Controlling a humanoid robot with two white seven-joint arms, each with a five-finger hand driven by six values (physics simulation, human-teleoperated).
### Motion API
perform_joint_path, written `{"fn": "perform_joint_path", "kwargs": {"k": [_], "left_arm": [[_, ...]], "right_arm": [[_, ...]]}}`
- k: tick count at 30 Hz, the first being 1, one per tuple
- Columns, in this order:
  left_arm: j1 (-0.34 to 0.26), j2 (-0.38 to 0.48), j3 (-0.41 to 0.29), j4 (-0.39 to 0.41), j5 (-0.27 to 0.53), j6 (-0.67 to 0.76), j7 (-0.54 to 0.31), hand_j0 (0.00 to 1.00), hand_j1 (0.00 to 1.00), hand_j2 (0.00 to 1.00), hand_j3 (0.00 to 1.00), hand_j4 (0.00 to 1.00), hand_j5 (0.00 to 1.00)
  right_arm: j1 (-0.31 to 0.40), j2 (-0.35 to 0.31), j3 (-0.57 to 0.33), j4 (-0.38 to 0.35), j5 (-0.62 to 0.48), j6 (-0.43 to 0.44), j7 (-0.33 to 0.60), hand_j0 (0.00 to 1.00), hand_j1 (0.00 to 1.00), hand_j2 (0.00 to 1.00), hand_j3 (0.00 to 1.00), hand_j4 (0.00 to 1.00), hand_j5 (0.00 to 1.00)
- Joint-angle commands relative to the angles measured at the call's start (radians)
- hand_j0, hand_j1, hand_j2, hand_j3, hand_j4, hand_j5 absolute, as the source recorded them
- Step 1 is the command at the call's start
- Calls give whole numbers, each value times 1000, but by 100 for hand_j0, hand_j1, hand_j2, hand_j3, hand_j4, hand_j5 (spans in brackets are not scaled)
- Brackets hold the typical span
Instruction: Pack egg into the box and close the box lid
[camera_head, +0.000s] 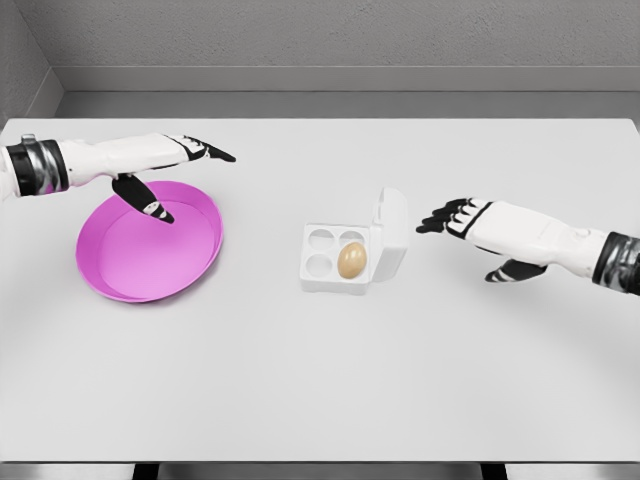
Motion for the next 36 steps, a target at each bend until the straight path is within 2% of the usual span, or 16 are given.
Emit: {"fn": "perform_joint_path", "kwargs": {"k": [1, 12, 14, 29, 31, 36], "left_arm": [[0, 1, 2, 1, 6, 1, 0, 100, 100, 100, 100, 100, 100], [6, 24, 18, -2, 6, 1, 2, 100, 100, 100, 100, 100, 100], [6, 24, 18, -2, 6, 1, 2, 100, 100, 100, 100, 100, 100], [15, 43, 30, 1, 14, 1, 0, 100, 100, 100, 100, 100, 100], [23, 43, 56, 1, 12, 1, 0, 100, 100, 100, 100, 100, 100], [31, 43, 59, 3, 14, 1, 0, 100, 100, 100, 100, 100, 100]], "right_arm": [[0, 6, 9, -2, -7, 3, 0, 100, 100, 100, 100, 100, 100], [3, 18, 10, -19, -7, 3, 0, 100, 100, 100, 100, 100, 100], [5, 55, 10, -25, -7, 3, 0, 100, 100, 100, 100, 100, 100], [11, 83, 40, -54, -7, 3, 0, 100, 100, 100, 100, 100, 100], [11, 97, 41, -56, -7, 3, 0, 100, 100, 100, 100, 100, 100], [0, 129, 44, -59, -8, 3, 0, 100, 100, 100, 100, 100, 100]]}}
